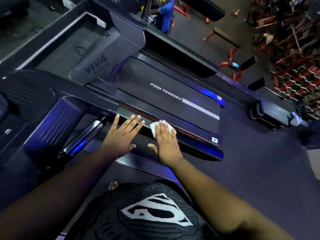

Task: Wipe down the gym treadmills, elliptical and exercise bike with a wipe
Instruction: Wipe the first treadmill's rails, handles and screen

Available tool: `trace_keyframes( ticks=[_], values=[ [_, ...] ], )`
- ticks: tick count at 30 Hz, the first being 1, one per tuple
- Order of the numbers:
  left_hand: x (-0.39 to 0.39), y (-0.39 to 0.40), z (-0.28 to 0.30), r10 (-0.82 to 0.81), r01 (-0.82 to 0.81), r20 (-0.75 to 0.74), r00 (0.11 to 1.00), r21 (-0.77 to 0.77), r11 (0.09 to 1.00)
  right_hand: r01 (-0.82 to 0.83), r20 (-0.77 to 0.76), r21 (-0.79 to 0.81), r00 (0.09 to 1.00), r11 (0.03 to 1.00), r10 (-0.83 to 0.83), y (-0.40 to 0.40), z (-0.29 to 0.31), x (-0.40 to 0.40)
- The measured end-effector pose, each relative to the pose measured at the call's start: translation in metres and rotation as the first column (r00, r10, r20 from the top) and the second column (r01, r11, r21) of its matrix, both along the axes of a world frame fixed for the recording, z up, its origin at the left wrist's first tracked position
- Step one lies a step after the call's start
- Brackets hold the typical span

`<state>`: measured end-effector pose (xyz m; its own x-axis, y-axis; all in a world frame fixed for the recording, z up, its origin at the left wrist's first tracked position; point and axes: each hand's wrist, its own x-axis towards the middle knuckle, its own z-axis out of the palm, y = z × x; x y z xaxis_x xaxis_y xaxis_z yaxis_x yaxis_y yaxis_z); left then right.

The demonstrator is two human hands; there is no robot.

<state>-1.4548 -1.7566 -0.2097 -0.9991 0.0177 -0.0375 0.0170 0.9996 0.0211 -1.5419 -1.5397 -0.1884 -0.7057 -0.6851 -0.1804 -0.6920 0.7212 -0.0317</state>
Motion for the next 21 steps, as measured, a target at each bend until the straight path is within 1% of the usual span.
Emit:
trace_keyframes(
  ticks=[2,3,5,8,11,15,19,21],
  values=[
    [0.002,-0.012,0.005,0.025,-0.025,0.005,1.000,-0.014,1.000,-0.059,0.036,0.009,0.998,0.998,0.059,-0.022,0.005,-0.004],
    [0.003,-0.020,0.007,0.033,-0.033,0.017,0.999,-0.032,0.999,-0.081,0.028,0.005,0.996,0.997,0.081,-0.024,0.005,-0.007],
    [0.004,-0.031,0.011,0.048,-0.045,0.047,0.998,-0.064,0.997,-0.121,-0.015,0.000,0.993,0.993,0.121,-0.008,0.004,-0.013],
    [0.007,-0.043,0.014,0.070,-0.065,0.060,0.996,-0.092,0.994,-0.134,-0.077,0.055,0.988,0.989,0.138,0.036,0.000,-0.020],
    [0.009,-0.053,0.018,0.074,-0.066,0.063,0.995,-0.109,0.992,-0.158,-0.081,0.118,0.982,0.980,0.169,0.054,0.000,-0.023],
    [0.012,-0.060,0.019,0.096,-0.088,0.084,0.992,-0.093,0.992,-0.184,-0.013,0.095,0.982,0.978,0.186,0.008,0.006,-0.028],
    [0.019,-0.063,0.017,0.140,-0.134,0.087,0.986,-0.066,0.989,-0.293,0.073,0.084,0.955,0.953,0.287,-0.045,0.011,-0.031],
    [0.021,-0.065,0.015,0.179,-0.175,0.092,0.979,-0.049,0.983,-0.346,0.089,0.083,0.937,0.935,0.339,-0.067,0.014,-0.029]
  ],
)
